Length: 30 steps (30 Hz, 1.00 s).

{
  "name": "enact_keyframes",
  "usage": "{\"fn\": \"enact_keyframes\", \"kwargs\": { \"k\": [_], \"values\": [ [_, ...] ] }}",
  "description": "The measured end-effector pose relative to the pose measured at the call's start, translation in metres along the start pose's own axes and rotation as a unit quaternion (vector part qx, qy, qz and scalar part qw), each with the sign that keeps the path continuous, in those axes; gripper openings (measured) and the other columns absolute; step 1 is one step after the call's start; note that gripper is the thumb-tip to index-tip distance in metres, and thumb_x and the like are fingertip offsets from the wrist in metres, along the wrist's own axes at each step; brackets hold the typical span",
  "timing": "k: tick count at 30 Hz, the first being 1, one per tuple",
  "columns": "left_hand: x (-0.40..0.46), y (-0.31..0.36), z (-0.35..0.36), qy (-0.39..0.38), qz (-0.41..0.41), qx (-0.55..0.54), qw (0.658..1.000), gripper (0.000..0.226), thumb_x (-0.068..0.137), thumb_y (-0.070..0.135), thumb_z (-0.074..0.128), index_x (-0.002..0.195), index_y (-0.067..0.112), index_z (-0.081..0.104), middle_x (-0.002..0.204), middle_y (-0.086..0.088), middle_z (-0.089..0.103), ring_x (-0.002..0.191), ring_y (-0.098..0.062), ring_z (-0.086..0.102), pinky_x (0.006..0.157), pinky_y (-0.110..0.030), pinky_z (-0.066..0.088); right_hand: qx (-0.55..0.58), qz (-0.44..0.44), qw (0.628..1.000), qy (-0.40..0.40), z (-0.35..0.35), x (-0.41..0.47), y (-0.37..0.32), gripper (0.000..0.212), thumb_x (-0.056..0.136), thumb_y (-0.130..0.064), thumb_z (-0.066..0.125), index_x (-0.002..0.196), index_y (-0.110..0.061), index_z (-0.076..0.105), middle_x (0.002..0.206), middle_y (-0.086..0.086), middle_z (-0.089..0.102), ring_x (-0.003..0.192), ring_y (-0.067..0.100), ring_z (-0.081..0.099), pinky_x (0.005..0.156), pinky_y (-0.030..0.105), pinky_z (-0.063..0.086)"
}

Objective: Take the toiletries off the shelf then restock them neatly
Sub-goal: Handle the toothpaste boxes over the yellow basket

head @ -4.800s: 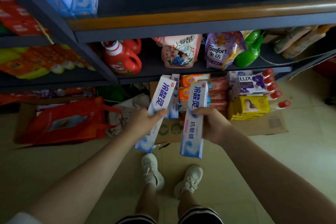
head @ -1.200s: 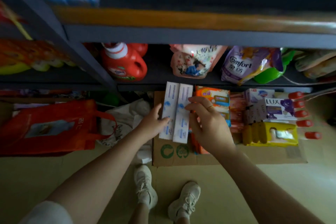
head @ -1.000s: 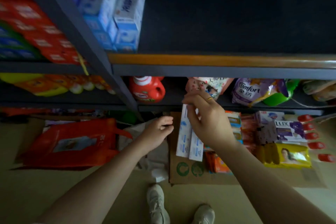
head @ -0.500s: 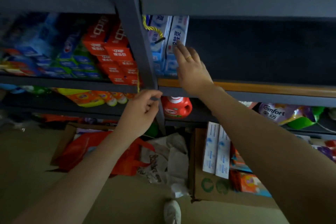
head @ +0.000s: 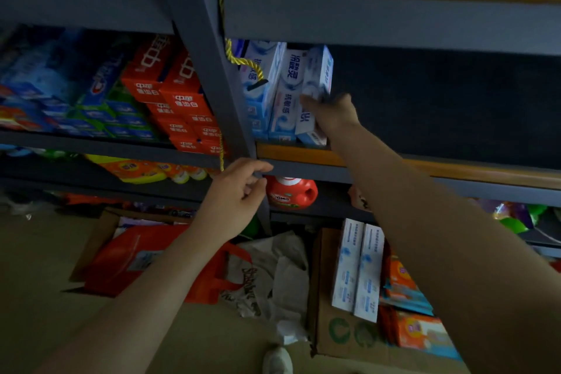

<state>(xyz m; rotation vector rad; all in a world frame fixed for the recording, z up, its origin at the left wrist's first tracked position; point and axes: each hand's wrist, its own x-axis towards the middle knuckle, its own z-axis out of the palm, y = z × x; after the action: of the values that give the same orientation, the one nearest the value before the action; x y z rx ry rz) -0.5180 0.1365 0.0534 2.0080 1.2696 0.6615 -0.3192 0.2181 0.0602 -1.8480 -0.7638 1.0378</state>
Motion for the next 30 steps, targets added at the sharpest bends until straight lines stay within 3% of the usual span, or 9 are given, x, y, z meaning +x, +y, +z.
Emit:
{"fn": "enact_keyframes", "kwargs": {
  "k": [4,6,9,14,17,19,23,27,30],
  "values": [
    [0.000,-0.003,-0.001,0.004,-0.028,-0.002,1.000,0.024,0.093,0.011,0.052,0.115,0.016,0.060,0.104,0.017,0.053,0.088,0.007,0.053,0.073,-0.001,0.042,0.006,0.024,0.999,-0.046,0.001,0.000,-0.004,0.025,0.074,-0.021,0.076,0.086,-0.007,0.059,0.096,0.009,0.067,0.083,0.022,0.066,0.076,0.033,0.056],
    [-0.001,-0.001,-0.002,0.000,-0.037,-0.014,0.999,0.024,0.093,0.011,0.051,0.114,0.016,0.059,0.106,0.013,0.055,0.093,0.000,0.056,0.073,-0.001,0.042,0.073,0.072,0.992,-0.073,-0.010,-0.011,-0.010,0.031,0.074,-0.017,0.076,0.097,-0.004,0.060,0.091,0.013,0.069,0.074,0.022,0.069,0.068,0.035,0.059],
    [0.001,0.008,-0.001,-0.006,-0.051,-0.051,0.997,0.022,0.093,0.011,0.050,0.111,0.021,0.058,0.109,0.010,0.058,0.097,-0.005,0.058,0.075,-0.002,0.042,0.146,0.084,0.981,-0.100,-0.039,-0.037,-0.018,0.036,0.078,-0.016,0.072,0.108,-0.006,0.055,0.083,0.011,0.068,0.063,0.016,0.067,0.051,0.027,0.055],
    [-0.001,0.042,0.000,-0.018,-0.071,-0.199,0.977,0.020,0.095,0.018,0.047,0.111,0.028,0.053,0.105,0.011,0.061,0.088,-0.002,0.063,0.078,-0.021,0.049,0.137,0.080,0.976,-0.149,-0.093,-0.102,0.007,0.039,0.077,-0.015,0.069,0.111,-0.014,0.053,0.087,0.006,0.065,0.072,0.016,0.065,0.053,0.027,0.052],
    [-0.008,0.059,0.006,-0.048,-0.097,-0.263,0.959,0.027,0.089,0.039,0.053,0.115,0.036,0.047,0.107,0.011,0.063,0.096,-0.009,0.063,0.085,-0.029,0.050,0.058,0.058,0.986,-0.145,-0.102,-0.135,0.041,0.050,0.074,-0.007,0.072,0.115,-0.016,0.044,0.101,0.007,0.064,0.086,0.020,0.067,0.070,0.038,0.055],
    [-0.014,0.066,0.013,-0.080,-0.109,-0.275,0.952,0.041,0.082,0.045,0.056,0.119,0.035,0.043,0.110,0.012,0.061,0.102,-0.005,0.060,0.091,-0.032,0.049,-0.001,0.039,0.990,-0.139,-0.104,-0.151,0.056,0.052,0.074,-0.005,0.073,0.112,-0.014,0.039,0.103,0.005,0.061,0.090,0.017,0.064,0.074,0.035,0.055],
    [-0.031,0.083,0.028,-0.116,-0.088,-0.299,0.943,0.039,0.077,0.032,0.072,0.106,0.031,0.046,0.113,-0.001,0.060,0.097,-0.003,0.062,0.085,-0.028,0.051,-0.157,-0.050,0.976,-0.140,-0.104,-0.176,0.081,0.057,0.071,-0.012,0.077,0.103,-0.019,0.030,0.101,-0.003,0.053,0.092,0.015,0.057,0.067,0.024,0.046],
    [-0.051,0.095,0.035,-0.091,-0.025,-0.284,0.954,0.047,0.068,0.037,0.071,0.107,0.015,0.057,0.104,0.002,0.066,0.100,-0.015,0.063,0.086,-0.037,0.051,-0.268,-0.124,0.948,-0.117,-0.104,-0.189,0.098,0.059,0.073,-0.016,0.077,0.100,-0.019,0.024,0.103,0.003,0.052,0.094,0.023,0.057,0.058,0.021,0.035],
    [-0.065,0.106,0.034,-0.077,0.027,-0.263,0.961,0.041,0.071,0.030,0.072,0.108,0.035,0.054,0.102,0.021,0.065,0.100,0.003,0.060,0.086,-0.018,0.048,-0.256,-0.164,0.948,-0.095,-0.108,-0.195,0.103,0.057,0.076,-0.018,0.075,0.106,-0.019,0.026,0.097,-0.001,0.050,0.093,0.025,0.058,0.059,0.023,0.035]
  ]
}}
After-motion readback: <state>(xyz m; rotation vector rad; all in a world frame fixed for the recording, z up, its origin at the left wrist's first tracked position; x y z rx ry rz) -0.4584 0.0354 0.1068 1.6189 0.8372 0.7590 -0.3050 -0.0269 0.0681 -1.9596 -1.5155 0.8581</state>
